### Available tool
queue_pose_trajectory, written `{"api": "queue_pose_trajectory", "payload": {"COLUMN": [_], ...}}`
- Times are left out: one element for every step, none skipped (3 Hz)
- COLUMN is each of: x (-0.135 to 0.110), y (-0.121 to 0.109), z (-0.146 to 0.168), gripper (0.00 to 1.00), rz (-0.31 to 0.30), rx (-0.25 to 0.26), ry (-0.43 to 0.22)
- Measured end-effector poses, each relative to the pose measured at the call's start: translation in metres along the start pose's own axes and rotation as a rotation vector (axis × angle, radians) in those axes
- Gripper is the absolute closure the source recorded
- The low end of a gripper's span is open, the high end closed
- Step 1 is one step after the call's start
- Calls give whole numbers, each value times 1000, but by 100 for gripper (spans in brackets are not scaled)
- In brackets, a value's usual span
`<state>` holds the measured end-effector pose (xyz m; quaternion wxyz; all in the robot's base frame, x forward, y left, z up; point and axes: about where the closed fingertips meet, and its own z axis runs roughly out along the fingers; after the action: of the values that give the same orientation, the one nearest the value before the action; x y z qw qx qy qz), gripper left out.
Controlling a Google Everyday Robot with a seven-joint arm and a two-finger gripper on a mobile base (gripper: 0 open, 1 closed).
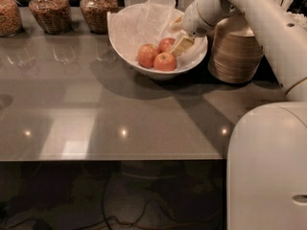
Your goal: Pick apple from white bowl
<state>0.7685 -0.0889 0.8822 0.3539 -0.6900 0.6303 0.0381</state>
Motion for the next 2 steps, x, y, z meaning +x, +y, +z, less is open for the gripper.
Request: {"api": "queue_pose_trajectory", "payload": {"x": [3,6], "y": [3,6], "z": [7,15], "gripper": [40,39], "rz": [11,21], "rx": [-13,-30], "ry": [-2,-3]}}
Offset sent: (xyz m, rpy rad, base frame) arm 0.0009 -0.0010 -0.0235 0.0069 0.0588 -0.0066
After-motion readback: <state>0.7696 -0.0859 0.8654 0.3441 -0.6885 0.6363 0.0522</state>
